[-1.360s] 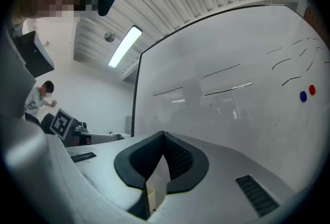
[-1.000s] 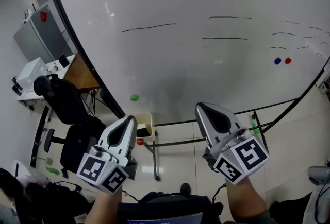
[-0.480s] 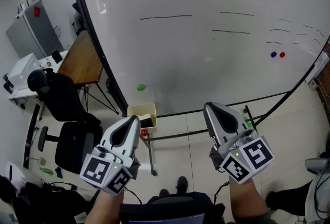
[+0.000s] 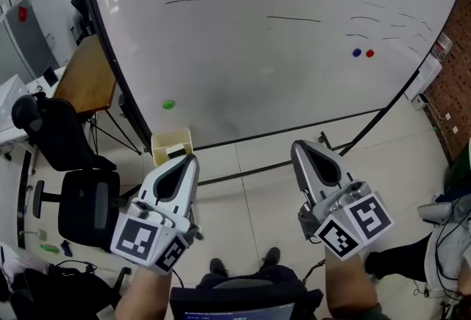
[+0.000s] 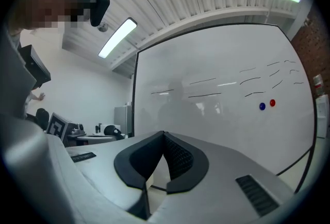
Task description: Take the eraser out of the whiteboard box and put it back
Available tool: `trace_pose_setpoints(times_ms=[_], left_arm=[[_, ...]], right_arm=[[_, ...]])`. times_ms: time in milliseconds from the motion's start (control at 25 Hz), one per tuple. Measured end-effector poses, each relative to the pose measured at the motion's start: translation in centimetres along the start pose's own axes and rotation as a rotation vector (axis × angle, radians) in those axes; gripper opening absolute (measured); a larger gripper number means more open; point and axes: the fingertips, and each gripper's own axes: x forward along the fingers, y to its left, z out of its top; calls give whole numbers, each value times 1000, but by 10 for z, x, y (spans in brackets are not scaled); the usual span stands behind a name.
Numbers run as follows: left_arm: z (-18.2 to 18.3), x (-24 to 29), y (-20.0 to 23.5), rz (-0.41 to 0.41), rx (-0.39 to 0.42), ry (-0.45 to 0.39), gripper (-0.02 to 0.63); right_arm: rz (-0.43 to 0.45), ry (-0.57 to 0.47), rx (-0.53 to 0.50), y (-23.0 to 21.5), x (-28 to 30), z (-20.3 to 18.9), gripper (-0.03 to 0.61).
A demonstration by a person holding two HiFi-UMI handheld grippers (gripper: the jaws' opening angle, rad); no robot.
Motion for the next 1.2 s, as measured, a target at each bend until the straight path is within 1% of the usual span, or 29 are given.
trace_pose_setpoints(times_ms=[120,280,400,480,600,720,840,960,1080,1200], left_arm=[[3,5,-28,8,11,-4,34],[9,23,-66,72,40,-39,34],[9,35,-96,114,14,-54,34],[7,48,-122,118,11,-52,34],[6,68,-160,111,-10,-59,34],[-1,76,-181,115,-28,-47,34],[-4,78,-188,122,-34,-44,34],[-6,77,-192,111,-33,-41,34],[-5,70,-193,90,-19,-28,34],[-2,63,-189,73,-1,-27,34]], right_arm=[[7,-15,4,-14,-28,7,25],[77,-40,-7,-42,-65,18,25],[137,-38,-27,-63,-92,25,25],[155,-48,-43,-84,-112,31,25],[143,-59,-18,-123,-137,37,23],[132,-52,8,-147,-154,34,25],[128,-47,13,-156,-162,32,25],[115,-50,2,-160,-166,31,23],[75,-56,28,-162,-172,27,23],[23,-52,0,-165,-176,25,22]])
